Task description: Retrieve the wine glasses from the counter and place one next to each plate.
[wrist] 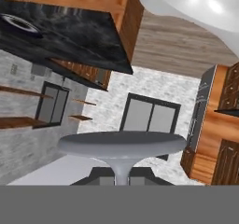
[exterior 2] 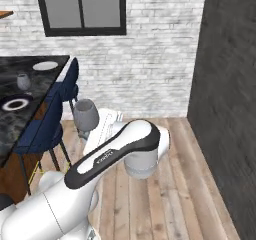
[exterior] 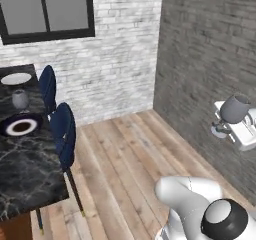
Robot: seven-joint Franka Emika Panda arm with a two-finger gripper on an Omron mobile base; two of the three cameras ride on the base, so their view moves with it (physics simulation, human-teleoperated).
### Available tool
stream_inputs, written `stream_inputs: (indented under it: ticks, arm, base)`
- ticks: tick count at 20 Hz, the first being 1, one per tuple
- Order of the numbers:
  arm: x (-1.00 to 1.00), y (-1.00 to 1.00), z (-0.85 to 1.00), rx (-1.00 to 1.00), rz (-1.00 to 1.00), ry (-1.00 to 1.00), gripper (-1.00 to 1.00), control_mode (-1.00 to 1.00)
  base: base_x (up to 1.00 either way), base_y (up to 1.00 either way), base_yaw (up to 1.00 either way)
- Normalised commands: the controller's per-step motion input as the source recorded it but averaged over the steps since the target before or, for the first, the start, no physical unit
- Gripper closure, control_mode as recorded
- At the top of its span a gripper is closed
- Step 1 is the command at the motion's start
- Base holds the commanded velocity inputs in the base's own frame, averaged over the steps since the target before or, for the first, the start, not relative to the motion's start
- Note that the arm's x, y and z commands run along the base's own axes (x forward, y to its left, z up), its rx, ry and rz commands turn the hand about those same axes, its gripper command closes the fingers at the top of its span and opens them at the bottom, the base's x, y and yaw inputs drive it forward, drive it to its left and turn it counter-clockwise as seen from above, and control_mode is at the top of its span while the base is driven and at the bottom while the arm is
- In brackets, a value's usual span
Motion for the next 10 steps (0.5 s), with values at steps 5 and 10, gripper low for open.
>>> stream_inputs:
  ticks: [5, 10]
  arm:
    - [0.00, 0.00, 0.00, 0.00, 0.00, 0.00, 1.00, 1.00]
    - [0.00, 0.00, 0.00, 0.00, 0.00, 0.00, 1.00, 1.00]
  base:
    - [1.00, -0.76, 0.56]
    - [1.00, -0.79, 0.55]
